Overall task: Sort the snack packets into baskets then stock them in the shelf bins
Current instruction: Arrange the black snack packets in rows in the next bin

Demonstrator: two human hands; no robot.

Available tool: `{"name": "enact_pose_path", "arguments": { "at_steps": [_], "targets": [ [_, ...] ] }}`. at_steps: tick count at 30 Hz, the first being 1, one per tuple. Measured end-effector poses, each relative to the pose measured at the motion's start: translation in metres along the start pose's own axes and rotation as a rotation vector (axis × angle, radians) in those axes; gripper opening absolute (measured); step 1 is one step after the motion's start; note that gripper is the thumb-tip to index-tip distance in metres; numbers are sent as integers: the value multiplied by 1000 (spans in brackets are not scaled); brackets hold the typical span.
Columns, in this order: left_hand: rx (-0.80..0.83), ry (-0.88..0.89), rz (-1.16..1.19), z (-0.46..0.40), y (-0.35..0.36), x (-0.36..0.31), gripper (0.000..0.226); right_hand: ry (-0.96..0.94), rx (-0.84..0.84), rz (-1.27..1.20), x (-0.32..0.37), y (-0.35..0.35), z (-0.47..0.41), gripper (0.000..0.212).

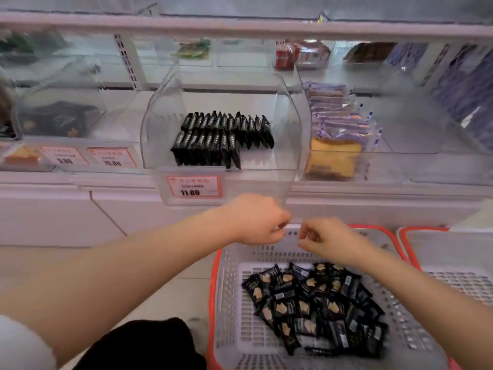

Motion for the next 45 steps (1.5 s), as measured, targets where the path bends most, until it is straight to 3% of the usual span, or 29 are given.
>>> {"name": "enact_pose_path", "arguments": {
  "at_steps": [7,13,17,21,25,30,33,36,42,45],
  "targets": [
    [380,-58,69,-28,166,-42,26,243,340,-68,-111,148,33,19],
    [660,-136,206,-24,290,-66,27,331,567,-155,-162,241,60,33],
    [761,-257,326,-16,349,-75,25,324,558,-149,-185,278,52,22],
    [792,-521,510,-6,395,-71,28,239,394,-67,-195,293,27,36],
    [808,-785,637,9,429,-70,32,90,388,27,-187,317,11,50],
    [773,-1109,951,23,459,-78,39,132,362,66,-183,334,1,64],
    [678,-1259,1151,23,467,-89,47,59,256,112,-169,330,-9,54],
    [528,-1408,1345,23,472,-96,35,-59,257,93,-155,334,-18,61],
    [433,-1567,1497,39,480,-92,6,-63,259,98,-164,339,-26,54],
    [458,-1521,1436,51,478,-74,10,16,269,144,-172,342,-22,43]
  ]
}}
Point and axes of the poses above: each hand's wrist, its own z-axis away from the middle knuckle, its own y-axis out of the palm, x = y × z, the point moved 10 cm from there along -z, towards the middle knuckle, and after that the axes turned 5 degrees about -y, right-handed, at the moved point
